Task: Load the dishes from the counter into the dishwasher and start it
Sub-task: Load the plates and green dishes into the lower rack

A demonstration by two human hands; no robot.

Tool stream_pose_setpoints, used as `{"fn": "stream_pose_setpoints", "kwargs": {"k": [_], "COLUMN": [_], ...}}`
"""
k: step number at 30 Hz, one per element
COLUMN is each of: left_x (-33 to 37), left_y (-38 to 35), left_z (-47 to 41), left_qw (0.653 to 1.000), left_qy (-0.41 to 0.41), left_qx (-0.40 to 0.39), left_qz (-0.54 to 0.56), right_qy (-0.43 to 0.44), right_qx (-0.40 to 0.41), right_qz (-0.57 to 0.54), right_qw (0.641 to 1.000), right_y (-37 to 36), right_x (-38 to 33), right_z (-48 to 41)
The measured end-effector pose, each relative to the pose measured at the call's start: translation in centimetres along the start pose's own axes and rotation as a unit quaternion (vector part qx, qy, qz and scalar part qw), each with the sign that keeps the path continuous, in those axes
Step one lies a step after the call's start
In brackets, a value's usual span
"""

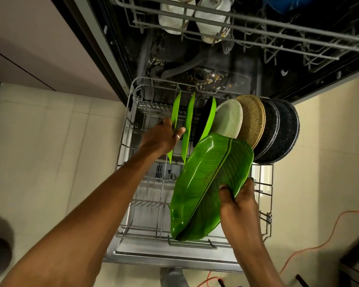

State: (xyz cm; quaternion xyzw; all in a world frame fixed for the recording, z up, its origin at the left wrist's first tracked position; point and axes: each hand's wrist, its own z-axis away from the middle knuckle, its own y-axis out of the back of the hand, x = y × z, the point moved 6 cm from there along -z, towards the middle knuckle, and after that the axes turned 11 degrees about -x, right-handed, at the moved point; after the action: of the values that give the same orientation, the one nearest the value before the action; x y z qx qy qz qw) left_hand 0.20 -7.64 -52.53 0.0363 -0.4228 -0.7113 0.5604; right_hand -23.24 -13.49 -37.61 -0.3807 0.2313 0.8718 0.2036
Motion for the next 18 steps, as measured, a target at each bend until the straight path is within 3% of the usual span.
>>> {"fn": "stream_pose_setpoints", "kwargs": {"k": [5,7,8,11,13,15,16,18], "left_x": [-1.3,-2.3,-2.6,-2.6,-2.2,-1.8,-1.9,-2.7], "left_y": [3.4,3.2,2.6,1.0,0.6,1.2,1.8,2.9], "left_z": [4.4,6.7,7.8,12.1,14.4,16.1,16.5,16.4], "left_qw": [0.994,0.988,0.973,0.852,0.805,0.765,0.761,0.794], "left_qy": [0.038,0.031,0.023,0.064,0.062,0.027,0.016,0.011], "left_qx": [0.089,0.063,0.030,-0.090,-0.155,-0.169,-0.149,-0.083], "left_qz": [0.055,0.135,0.227,0.511,0.569,0.621,0.632,0.602], "right_qy": [0.019,0.026,0.029,0.024,0.000,-0.020,-0.029,-0.053], "right_qx": [0.014,0.012,0.010,0.002,-0.020,-0.043,-0.050,-0.055], "right_qz": [-0.006,-0.020,-0.037,-0.114,-0.178,-0.221,-0.238,-0.260], "right_qw": [1.000,0.999,0.999,0.993,0.984,0.974,0.970,0.962], "right_y": [0.0,-0.4,-0.7,-2.0,-3.3,-4.8,-5.6,-6.8], "right_x": [-0.4,-1.0,-1.3,-2.0,-2.0,-1.9,-2.1,-2.2], "right_z": [0.3,0.2,0.1,-0.3,-0.9,-2.0,-2.6,-4.2]}}
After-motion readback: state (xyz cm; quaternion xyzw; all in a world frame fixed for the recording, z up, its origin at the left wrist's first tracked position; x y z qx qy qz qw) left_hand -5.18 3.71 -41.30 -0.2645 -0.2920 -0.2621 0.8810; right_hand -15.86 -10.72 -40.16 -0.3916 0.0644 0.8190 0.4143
